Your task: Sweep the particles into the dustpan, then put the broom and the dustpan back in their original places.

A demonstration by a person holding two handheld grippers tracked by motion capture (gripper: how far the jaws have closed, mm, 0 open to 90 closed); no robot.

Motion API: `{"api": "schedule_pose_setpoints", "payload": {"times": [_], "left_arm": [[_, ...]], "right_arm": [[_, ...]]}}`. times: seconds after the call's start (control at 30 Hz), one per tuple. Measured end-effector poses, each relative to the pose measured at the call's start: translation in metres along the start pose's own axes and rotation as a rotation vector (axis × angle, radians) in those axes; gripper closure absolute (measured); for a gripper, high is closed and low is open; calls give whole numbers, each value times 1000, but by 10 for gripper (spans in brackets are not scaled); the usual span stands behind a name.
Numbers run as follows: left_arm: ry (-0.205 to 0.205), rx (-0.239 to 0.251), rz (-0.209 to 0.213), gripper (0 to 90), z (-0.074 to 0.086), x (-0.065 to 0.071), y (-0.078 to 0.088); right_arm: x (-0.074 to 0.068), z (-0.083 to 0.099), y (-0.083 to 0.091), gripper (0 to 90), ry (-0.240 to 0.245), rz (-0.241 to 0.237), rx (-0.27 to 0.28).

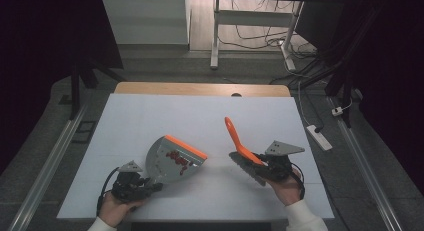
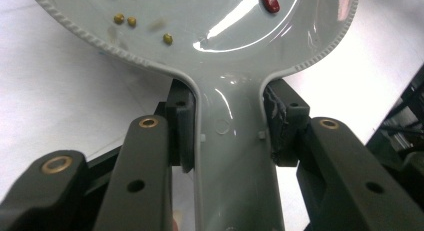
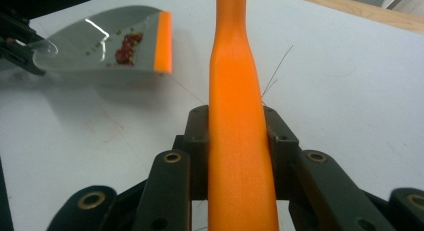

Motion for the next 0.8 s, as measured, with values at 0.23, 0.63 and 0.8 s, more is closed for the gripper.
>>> {"api": "schedule_pose_setpoints", "payload": {"times": [0.23,0.63,0.8], "left_arm": [[36,24,-10,616,3,-5,5],[62,40,-25,616,4,-9,8],[71,50,-40,616,5,-10,9]], "right_arm": [[5,6,8,698,-21,1,-4],[10,16,8,698,-53,2,-29],[12,20,10,698,-80,-5,-45]]}}
Point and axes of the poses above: each handheld gripper's, and its own axes: y roughly backward along the jaws, z roughly out of its underside, x roughly to its right, the point moved 1 cm from there along -y, roughly forward along the jaws, and after that the axes turned 9 degrees about -x, right-handed, at the moved point
